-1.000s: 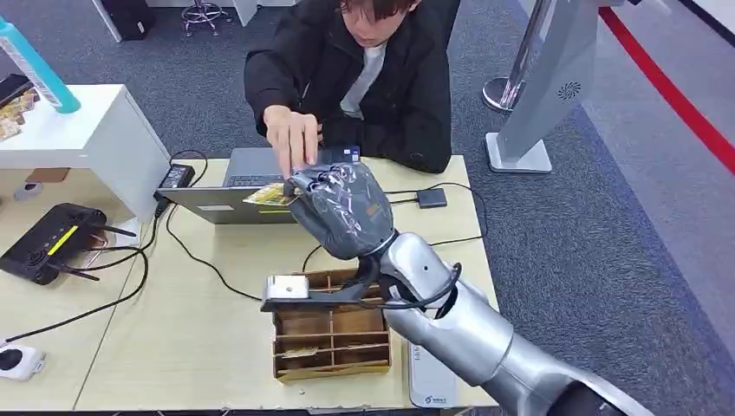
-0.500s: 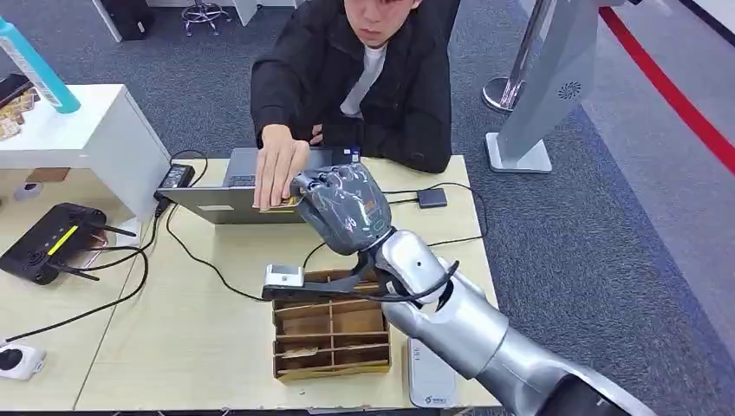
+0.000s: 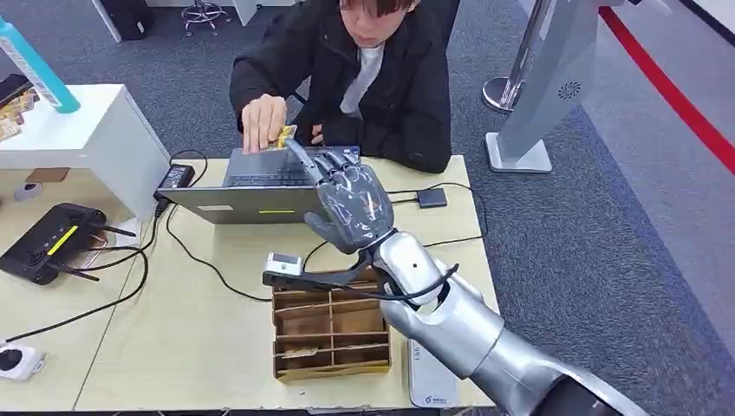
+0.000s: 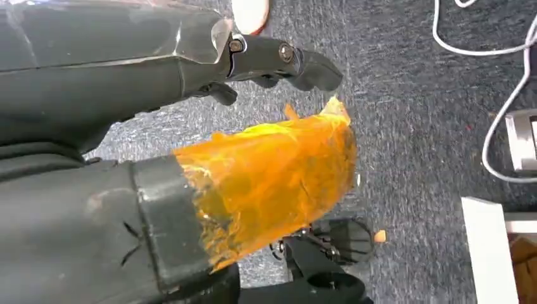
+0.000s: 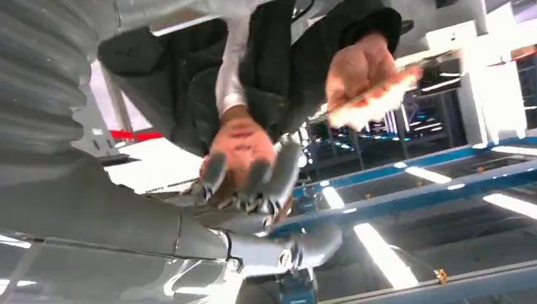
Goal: Pass the card to the sensor for recognition and then transmit it.
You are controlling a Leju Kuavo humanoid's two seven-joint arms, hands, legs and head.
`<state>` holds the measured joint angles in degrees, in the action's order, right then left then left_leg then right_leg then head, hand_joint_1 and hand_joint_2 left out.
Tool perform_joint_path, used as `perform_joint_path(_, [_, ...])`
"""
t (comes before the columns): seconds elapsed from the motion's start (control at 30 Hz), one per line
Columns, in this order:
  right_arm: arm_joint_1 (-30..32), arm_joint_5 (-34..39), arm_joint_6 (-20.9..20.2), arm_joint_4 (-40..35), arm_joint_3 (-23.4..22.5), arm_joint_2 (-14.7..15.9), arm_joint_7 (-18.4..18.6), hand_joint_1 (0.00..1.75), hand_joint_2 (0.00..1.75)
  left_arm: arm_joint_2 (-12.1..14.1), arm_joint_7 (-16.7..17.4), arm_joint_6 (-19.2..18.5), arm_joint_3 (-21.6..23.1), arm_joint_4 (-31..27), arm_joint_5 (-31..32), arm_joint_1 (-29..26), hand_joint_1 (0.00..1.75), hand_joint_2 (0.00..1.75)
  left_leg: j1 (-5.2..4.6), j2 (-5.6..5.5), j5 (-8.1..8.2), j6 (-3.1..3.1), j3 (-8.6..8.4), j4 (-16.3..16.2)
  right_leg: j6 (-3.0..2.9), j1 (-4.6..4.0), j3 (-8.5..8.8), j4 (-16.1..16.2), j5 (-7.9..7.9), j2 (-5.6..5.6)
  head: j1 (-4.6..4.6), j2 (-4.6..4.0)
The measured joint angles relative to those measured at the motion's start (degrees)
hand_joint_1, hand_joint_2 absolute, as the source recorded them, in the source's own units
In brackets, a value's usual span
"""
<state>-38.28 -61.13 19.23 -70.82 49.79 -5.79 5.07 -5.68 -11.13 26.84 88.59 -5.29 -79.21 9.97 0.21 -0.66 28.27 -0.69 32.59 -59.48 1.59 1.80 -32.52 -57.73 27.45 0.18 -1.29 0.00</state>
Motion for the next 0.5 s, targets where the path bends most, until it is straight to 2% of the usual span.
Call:
perform_joint_path(0.03, [0.21,-0.15,0.04,-0.02,-0.24,0.0,0.09,0.0,0.0,-0.11,0.0,0.02,0.0,0.0,0.02,0.0,0.0,0.0,0.0,0.0,0.0,0.0,0.0,0.0,0.0,0.0,-0.01,0.0,0.0,0.0,0.02,0.0])
perform_joint_path(0.17, [1.85,-0.61,0.44,-0.79,-1.51,0.0,0.07,0.0,0.0,-0.48,-0.33,0.22,0.0,0.0,0.07,-0.18,0.0,0.0,0.0,0.0,0.0,0.0,0.0,0.0,0.0,0.0,-0.01,0.0,0.0,0.0,0.0,0.0])
perform_joint_path(0.23, [3.76,1.95,0.59,-2.1,-2.58,0.0,-1.89,0.0,0.0,-0.63,-0.94,0.28,0.0,0.0,-0.61,-0.49,0.0,0.0,0.0,0.0,0.0,0.0,-0.01,0.0,0.0,0.0,-0.02,0.0,0.0,0.0,0.0,0.0])
perform_joint_path(0.37, [11.42,14.03,0.35,-7.68,-5.27,0.15,-9.56,0.0,0.0,-1.14,-3.13,0.61,-0.07,0.0,-2.8,-1.39,0.0,0.0,0.0,-0.01,0.03,0.01,0.04,0.01,0.01,-0.01,-0.06,0.03,0.03,-0.01,0.02,0.0])
perform_joint_path(0.5, [21.18,30.9,-3.41,-16.07,-8.49,1.84,-18.65,0.0,0.0,-1.6,-5.09,0.9,-0.59,0.0,-5.34,-2.44,0.0,0.0,0.0,-0.01,0.08,-0.01,0.1,0.01,0.04,0.0,-0.1,0.06,0.08,-0.02,-0.02,0.0])
